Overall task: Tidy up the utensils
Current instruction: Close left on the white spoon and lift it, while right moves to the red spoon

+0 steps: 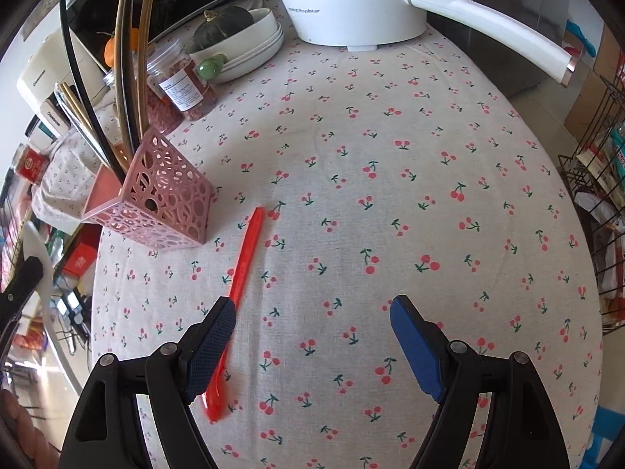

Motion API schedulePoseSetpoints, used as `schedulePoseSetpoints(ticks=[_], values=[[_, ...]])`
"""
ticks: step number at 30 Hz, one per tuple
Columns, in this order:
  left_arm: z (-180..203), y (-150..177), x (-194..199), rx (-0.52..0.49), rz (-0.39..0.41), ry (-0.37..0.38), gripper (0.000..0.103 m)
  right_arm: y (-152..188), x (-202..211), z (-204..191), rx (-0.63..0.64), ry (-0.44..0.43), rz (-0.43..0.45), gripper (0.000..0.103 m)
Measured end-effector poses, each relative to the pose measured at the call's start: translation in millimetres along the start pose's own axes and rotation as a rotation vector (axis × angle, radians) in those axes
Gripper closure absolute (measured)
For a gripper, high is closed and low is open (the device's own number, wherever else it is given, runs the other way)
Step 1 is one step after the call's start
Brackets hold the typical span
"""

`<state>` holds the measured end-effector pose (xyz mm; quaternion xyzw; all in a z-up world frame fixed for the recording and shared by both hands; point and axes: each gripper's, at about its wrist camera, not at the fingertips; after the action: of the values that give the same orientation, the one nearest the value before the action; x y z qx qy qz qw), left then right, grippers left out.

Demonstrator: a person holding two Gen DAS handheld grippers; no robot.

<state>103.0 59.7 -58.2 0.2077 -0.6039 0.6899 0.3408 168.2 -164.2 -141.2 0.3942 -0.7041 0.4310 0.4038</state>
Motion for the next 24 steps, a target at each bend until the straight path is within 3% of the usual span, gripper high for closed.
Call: schedulePoseSetpoints(ticks=[6, 12, 15, 17, 21, 24], values=[[-12.8, -1.9, 8.6, 0.011, 0.021, 0.01, 0.101, -2.4, -32.6, -25.8, 0.01, 0.03, -0.014, 0.023], [-20.9, -4.9, 12.6, 0.035, 0.037, 0.032, 0.101, -7.8, -52.9, -42.2, 0.039, 0.098, 0.034, 0.039], [-20.8, -6.0, 13.5, 0.038, 0.04, 0.042, 0.101, -6.7, -59.3, -53.4, 0.118, 0.152, 0.085, 0.05], [-20.0, -5.8, 14.4, 0.038, 0.042, 0.046, 0.101, -6.8, -60.6, -58.4, 0.152, 0.137, 0.102, 0.059], [-19.2, -5.7, 15.6, 0.031, 0.048, 0.043, 0.101, -8.2, -63.6, -66.6, 0.182, 0.075, 0.069, 0.097], [-20.5, -6.8, 16.4, 0.028, 0.062, 0.033, 0.101, -6.6, -63.6, -68.5, 0.188, 0.06, 0.057, 0.1]])
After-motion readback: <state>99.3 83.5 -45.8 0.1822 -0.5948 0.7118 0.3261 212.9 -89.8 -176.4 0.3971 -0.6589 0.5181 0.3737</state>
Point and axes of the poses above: each gripper's, at about its wrist camera, not at the fingertips, and x roughly against the way its jaws point, z to its right, y to its underside, and after that the axes turned 15 degrees about -x, right-handed
